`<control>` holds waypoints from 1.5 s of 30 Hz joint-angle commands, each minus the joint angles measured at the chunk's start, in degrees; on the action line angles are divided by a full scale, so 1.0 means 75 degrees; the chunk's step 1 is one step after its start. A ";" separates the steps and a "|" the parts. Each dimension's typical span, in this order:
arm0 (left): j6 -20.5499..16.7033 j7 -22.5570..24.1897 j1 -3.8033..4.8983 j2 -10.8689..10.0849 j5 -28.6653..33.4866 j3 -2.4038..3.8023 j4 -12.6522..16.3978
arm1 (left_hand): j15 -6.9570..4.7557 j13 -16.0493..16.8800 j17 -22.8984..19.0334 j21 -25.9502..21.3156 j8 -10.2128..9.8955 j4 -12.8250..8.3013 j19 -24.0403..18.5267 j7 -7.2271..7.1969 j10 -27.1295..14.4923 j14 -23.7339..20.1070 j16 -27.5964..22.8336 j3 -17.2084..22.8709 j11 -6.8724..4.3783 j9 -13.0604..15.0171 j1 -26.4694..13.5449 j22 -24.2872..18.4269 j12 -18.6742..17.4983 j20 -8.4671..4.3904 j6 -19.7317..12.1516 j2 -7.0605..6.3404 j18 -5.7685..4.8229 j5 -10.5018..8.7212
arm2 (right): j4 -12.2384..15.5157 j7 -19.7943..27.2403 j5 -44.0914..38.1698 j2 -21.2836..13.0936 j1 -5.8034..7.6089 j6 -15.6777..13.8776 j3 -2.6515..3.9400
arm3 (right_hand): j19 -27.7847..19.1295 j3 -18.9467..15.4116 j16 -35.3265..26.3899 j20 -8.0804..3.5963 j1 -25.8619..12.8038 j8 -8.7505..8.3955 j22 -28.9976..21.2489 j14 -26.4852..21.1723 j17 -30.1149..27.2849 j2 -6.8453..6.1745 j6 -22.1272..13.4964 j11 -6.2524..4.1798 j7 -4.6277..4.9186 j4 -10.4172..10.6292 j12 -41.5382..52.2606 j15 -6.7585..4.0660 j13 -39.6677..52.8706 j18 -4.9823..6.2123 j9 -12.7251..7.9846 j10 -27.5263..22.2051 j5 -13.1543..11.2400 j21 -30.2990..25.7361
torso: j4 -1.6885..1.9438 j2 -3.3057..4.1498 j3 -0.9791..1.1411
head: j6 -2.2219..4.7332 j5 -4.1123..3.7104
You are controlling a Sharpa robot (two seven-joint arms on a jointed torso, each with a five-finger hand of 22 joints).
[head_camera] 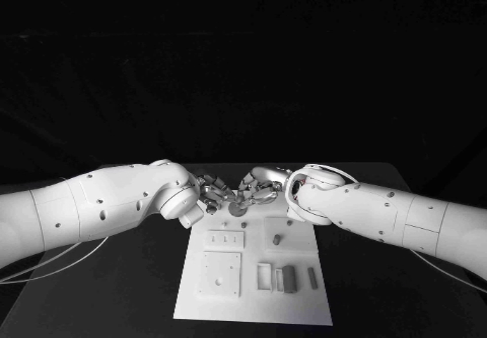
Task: Assemble the parts on the task board
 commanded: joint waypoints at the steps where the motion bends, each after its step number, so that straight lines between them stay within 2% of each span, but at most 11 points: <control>1: -0.0187 0.0171 0.0014 0.0027 0.0214 0.0017 0.0007 | 0.0015 0.0023 -0.0002 0.0079 -0.0020 -0.0568 -0.0116 0.0099 0.0000 -0.0066 0.0069 0.0687 0.0072 -0.0009 0.0561 0.0171 -0.0014 -0.0027 0.0108 0.0506 0.0877 0.0071 | 0.0039 0.0117 -0.0040 0.0042 -0.0015 0.0144 -0.0010 | -0.0004 0.0016 0.0020 0.0013 -0.0062 0.0005 0.0100 -0.0011 -0.0010 -0.0015 0.0136 -0.0008 0.0083 0.0022 -0.0020 -0.0045 0.0012 0.0088 0.0007 -0.0039 0.0019 -0.0026 | 0.0002 0.0001 0.0000 | 0.0004 0.0004; 5: -0.0217 0.0185 0.0014 0.0024 0.0214 0.0017 0.0007 | 0.0016 0.0036 -0.0004 0.0198 -0.0036 -0.0984 -0.0187 0.0106 -0.0020 -0.0104 0.0119 0.1157 0.0078 0.0001 0.0188 0.0169 0.0016 -0.0013 0.0163 0.0524 0.0870 -0.0040 | 0.0037 0.0115 -0.0040 0.0042 -0.0015 0.0147 -0.0012 | -0.0005 0.0018 0.0019 0.0012 -0.0065 0.0001 0.0100 -0.0012 -0.0011 -0.0018 0.0129 -0.0007 0.0085 0.0020 -0.0020 -0.0045 0.0012 0.0088 0.0007 -0.0040 0.0019 -0.0027 | 0.0000 0.0002 -0.0001 | 0.0001 0.0003; 6: -0.0226 0.0185 0.0015 0.0020 0.0214 0.0017 0.0007 | 0.0047 0.0028 -0.0046 0.0427 -0.0087 -0.2035 -0.0264 0.0141 -0.0027 -0.0127 0.0198 0.2089 0.0115 0.0036 -0.1204 0.0150 0.0051 0.0043 0.0192 0.0599 0.0842 -0.0072 | 0.0038 0.0115 -0.0040 0.0042 -0.0015 0.0151 -0.0013 | -0.0005 0.0018 0.0019 0.0012 -0.0066 0.0000 0.0100 -0.0012 -0.0011 -0.0018 0.0129 -0.0007 0.0085 0.0020 -0.0020 -0.0045 0.0012 0.0088 0.0007 -0.0040 0.0019 -0.0027 | -0.0001 0.0002 -0.0001 | -0.0004 0.0005; 7: -0.0230 0.0188 0.0015 0.0019 0.0214 0.0017 0.0007 | 0.0055 0.0011 -0.0096 0.0415 -0.0100 -0.2870 -0.0217 0.0078 -0.0009 -0.0102 0.0190 0.2574 0.0093 0.0058 -0.1829 0.0100 0.0058 0.0011 0.0177 0.0675 0.0883 -0.0035 | 0.0038 0.0116 -0.0040 0.0042 -0.0015 0.0154 -0.0013 | -0.0005 0.0018 0.0019 0.0012 -0.0066 -0.0001 0.0100 -0.0012 -0.0011 -0.0019 0.0127 -0.0006 0.0086 0.0019 -0.0020 -0.0045 0.0012 0.0088 0.0007 -0.0040 0.0019 -0.0027 | -0.0002 0.0003 0.0000 | -0.0007 0.0003; 8: -0.0225 0.0189 0.0015 0.0018 0.0214 0.0017 0.0005 | 0.0027 -0.0005 -0.0126 0.0420 -0.0054 -0.3328 -0.0170 0.0102 0.0007 -0.0083 0.0189 0.2885 0.0094 0.0091 -0.2285 0.0083 0.0059 0.0010 0.0265 0.0715 0.0884 -0.0033 | 0.0039 0.0116 -0.0040 0.0042 -0.0015 0.0155 -0.0014 | -0.0006 0.0018 0.0019 0.0012 -0.0067 -0.0002 0.0100 -0.0013 -0.0011 -0.0020 0.0126 -0.0006 0.0086 0.0018 -0.0020 -0.0045 0.0012 0.0088 0.0007 -0.0041 0.0019 -0.0027 | -0.0002 0.0003 0.0000 | -0.0007 0.0003; 10: -0.0219 0.0185 0.0015 0.0018 0.0214 0.0017 0.0004 | 0.0028 -0.0029 -0.0157 0.0414 -0.0055 -0.3714 -0.0102 0.0098 0.0035 -0.0056 0.0193 0.3259 0.0085 0.0106 -0.2786 0.0068 0.0059 0.0009 0.0266 0.0770 0.0872 -0.0026 | 0.0038 0.0115 -0.0040 0.0041 -0.0015 0.0158 -0.0015 | -0.0006 0.0019 0.0019 0.0012 -0.0069 -0.0004 0.0100 -0.0013 -0.0012 -0.0021 0.0124 -0.0005 0.0086 0.0017 -0.0021 -0.0045 0.0012 0.0088 0.0008 -0.0041 0.0019 -0.0028 | -0.0004 0.0006 0.0004 | -0.0009 0.0003; 11: -0.0215 0.0180 0.0015 0.0018 0.0214 0.0017 0.0003 | 0.0065 -0.0052 -0.0188 0.0398 -0.0038 -0.4047 -0.0031 0.0059 0.0059 -0.0029 0.0198 0.3627 0.0067 0.0136 -0.3239 0.0046 0.0061 0.0000 0.0285 0.0839 0.0867 -0.0026 | 0.0038 0.0113 -0.0040 0.0038 -0.0015 0.0165 -0.0016 | -0.0007 0.0019 0.0018 0.0012 -0.0070 -0.0005 0.0100 -0.0014 -0.0012 -0.0023 0.0122 -0.0005 0.0087 0.0016 -0.0021 -0.0045 0.0012 0.0088 0.0008 -0.0042 0.0019 -0.0028 | -0.0004 0.0005 0.0003 | -0.0008 0.0003; 13: -0.0208 0.0173 0.0015 0.0018 0.0214 0.0017 0.0002 | 0.0022 -0.0072 -0.0219 0.0378 -0.0012 -0.4252 0.0037 0.0080 0.0083 -0.0007 0.0200 0.3891 0.0063 0.0180 -0.3564 0.0026 0.0064 -0.0009 0.0301 0.0843 0.0866 -0.0018 | 0.0037 0.0111 -0.0040 0.0031 -0.0015 0.0164 -0.0017 | -0.0009 0.0020 0.0017 0.0011 -0.0071 -0.0009 0.0100 -0.0015 -0.0012 -0.0031 0.0117 -0.0004 0.0088 0.0010 -0.0022 -0.0044 0.0013 0.0088 0.0009 -0.0044 0.0019 -0.0029 | -0.0004 0.0005 0.0002 | -0.0011 0.0005; 25: -0.0072 0.0073 0.0016 -0.0027 0.0149 0.0017 -0.0019 | -0.0032 -0.0112 -0.0270 0.0340 0.0091 -0.4336 0.0112 0.0038 0.0096 0.0007 0.0207 0.4210 0.0015 0.0317 -0.3926 0.0013 0.0059 -0.0037 0.0389 0.0808 0.0856 0.0468 | -0.0186 0.0094 -0.0107 -0.0105 -0.0015 0.0025 -0.0027 | -0.0020 0.0025 0.0008 0.0009 -0.0084 -0.0055 0.0100 -0.0030 -0.0019 -0.0091 0.0055 0.0015 0.0110 -0.0014 -0.0030 -0.0032 0.0012 0.0088 0.0009 -0.0063 0.0019 -0.0035 | -0.0001 0.0006 0.0013 | -0.0028 0.0012; 36: -0.0064 0.0100 0.0016 -0.0041 -0.0042 0.0017 0.0001 | -0.0037 -0.0117 -0.0276 0.0334 0.0101 -0.4344 0.0111 0.0032 0.0092 0.0002 0.0204 0.4230 0.0010 0.0331 -0.3933 0.0013 0.0054 -0.0041 0.0398 0.0780 0.0856 0.0493 | -0.0241 0.0070 -0.0107 -0.0182 -0.0016 0.0054 -0.0028 | -0.0022 0.0028 0.0001 0.0010 -0.0093 -0.0083 0.0099 -0.0036 -0.0025 -0.0131 0.0019 0.0033 0.0128 -0.0015 -0.0036 -0.0018 0.0009 0.0088 0.0009 -0.0072 0.0019 -0.0040 | -0.0010 0.0004 0.0015 | -0.0043 0.0005; 45: -0.0083 -0.0502 0.0016 -0.0054 -0.1363 0.0015 -0.0001 | -0.0051 -0.0126 -0.0289 0.0328 0.0130 -0.4340 0.0123 0.0017 0.0099 0.0008 0.0203 0.4265 -0.0005 0.0361 -0.3928 0.0013 0.0052 -0.0050 0.0432 0.0734 0.0854 0.0600 | -0.0430 0.0065 -0.0107 -0.0409 -0.0023 -0.0042 -0.0028 | -0.0026 0.0027 -0.0005 0.0011 -0.0102 -0.0094 0.0097 -0.0040 -0.0029 -0.0161 0.0008 0.0041 0.0136 -0.0015 -0.0041 -0.0010 0.0007 0.0088 0.0012 -0.0078 0.0019 -0.0045 | 0.0002 -0.0002 0.0013 | -0.0070 0.0020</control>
